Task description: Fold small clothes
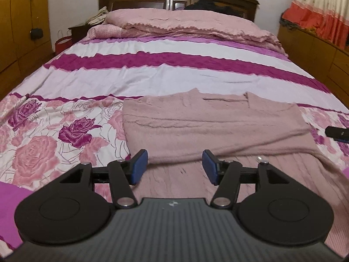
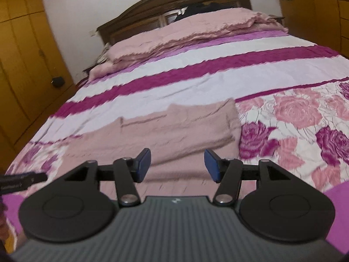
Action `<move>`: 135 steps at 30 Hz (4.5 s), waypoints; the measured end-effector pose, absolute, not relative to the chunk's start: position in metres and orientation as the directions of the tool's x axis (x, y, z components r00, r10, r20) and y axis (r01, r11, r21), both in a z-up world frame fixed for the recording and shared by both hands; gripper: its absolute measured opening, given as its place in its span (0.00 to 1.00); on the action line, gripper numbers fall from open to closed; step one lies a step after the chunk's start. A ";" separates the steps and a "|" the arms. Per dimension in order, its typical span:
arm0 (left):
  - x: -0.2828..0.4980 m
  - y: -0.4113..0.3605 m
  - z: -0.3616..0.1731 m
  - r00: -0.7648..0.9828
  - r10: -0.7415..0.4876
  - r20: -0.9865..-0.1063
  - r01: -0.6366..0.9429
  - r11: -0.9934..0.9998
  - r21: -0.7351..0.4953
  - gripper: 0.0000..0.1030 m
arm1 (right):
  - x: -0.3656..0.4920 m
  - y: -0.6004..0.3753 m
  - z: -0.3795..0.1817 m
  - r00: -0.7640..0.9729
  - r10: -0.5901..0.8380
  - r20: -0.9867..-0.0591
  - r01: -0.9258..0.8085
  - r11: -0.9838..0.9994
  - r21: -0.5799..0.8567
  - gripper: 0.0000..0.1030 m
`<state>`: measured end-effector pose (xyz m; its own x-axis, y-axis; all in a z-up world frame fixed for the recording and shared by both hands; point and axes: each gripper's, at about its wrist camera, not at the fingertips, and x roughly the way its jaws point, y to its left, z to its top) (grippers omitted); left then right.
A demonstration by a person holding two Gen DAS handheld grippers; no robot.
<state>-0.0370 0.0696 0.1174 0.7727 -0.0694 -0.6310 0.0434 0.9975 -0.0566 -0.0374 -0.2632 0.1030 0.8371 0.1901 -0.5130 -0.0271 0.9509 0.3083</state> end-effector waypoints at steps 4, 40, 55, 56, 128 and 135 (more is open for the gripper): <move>-0.061 0.064 0.122 0.761 -0.096 -0.641 0.074 0.995 -0.061 0.64 | -0.061 -0.258 0.105 0.816 0.230 -0.530 -0.063 0.947 0.315 0.56; -0.214 0.024 0.088 0.648 -0.093 -0.756 0.327 0.930 0.166 0.66 | -0.182 -0.204 0.077 0.637 0.245 -0.730 -0.418 0.906 -0.060 0.55; -0.210 0.055 0.078 0.677 0.022 -0.736 0.214 0.951 0.225 0.66 | -0.171 -0.171 0.071 0.599 0.341 -0.725 -0.535 0.843 -0.046 0.55; -0.211 0.053 0.078 0.679 0.024 -0.734 0.222 0.946 0.237 0.66 | -0.171 -0.168 0.071 0.595 0.346 -0.725 -0.547 0.836 -0.050 0.55; -0.206 0.030 0.055 0.697 -0.008 -0.717 0.365 0.865 0.345 0.74 | -0.192 -0.196 0.056 0.670 0.070 -0.739 -0.513 0.763 -0.393 0.54; -0.195 0.034 0.047 0.696 -0.020 -0.718 0.340 0.890 0.305 0.77 | -0.175 -0.192 0.047 0.713 0.061 -0.698 -0.447 0.807 -0.386 0.54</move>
